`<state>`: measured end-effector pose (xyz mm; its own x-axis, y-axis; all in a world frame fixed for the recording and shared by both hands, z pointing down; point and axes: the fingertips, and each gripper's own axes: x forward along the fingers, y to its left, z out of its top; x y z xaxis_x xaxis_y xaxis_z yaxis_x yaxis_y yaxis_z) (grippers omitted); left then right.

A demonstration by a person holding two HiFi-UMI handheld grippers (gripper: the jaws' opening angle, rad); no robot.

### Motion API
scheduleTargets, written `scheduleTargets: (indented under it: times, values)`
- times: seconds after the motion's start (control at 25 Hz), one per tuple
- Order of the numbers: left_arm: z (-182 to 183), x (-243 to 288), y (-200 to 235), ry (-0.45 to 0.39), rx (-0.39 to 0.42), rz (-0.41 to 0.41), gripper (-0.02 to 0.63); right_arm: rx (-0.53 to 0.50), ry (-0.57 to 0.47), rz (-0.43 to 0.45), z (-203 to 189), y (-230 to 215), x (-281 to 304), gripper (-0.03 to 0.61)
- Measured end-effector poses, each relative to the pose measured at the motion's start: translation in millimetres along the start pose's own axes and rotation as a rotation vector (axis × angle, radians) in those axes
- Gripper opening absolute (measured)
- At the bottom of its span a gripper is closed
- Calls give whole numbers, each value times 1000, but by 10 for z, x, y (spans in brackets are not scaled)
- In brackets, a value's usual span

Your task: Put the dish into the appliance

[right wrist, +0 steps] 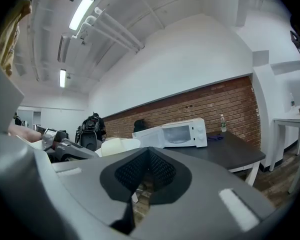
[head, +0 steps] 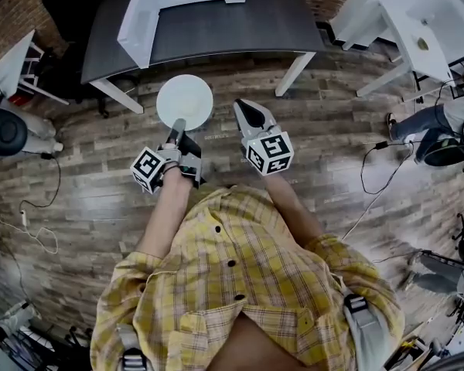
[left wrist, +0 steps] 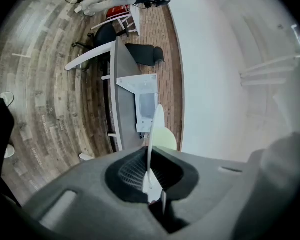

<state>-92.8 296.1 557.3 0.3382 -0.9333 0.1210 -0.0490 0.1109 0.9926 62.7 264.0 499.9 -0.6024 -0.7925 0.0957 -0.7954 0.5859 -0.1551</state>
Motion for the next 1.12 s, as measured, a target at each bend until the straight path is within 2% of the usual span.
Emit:
scheduleTargets:
  times: [0.24,0.6,0.68,0.84,1.12]
  values:
    - [-190,22,-37,-14,-26,-4,14,38,12,15,-82,-156,-76,3]
    - [-103,310,36,-12,-39,-1,14,-7,11,36,-11,-298,172,3]
    - [-61,451,50,-10,-52,3,14,-20,14,33,-5,-372,292,3]
    - [86,752,93,1,-7,39,14,-23,29,26,0,-548,560,3]
    - [458,1493,-59,38,2,42,14,-14,34,11,185,-886,1264,3]
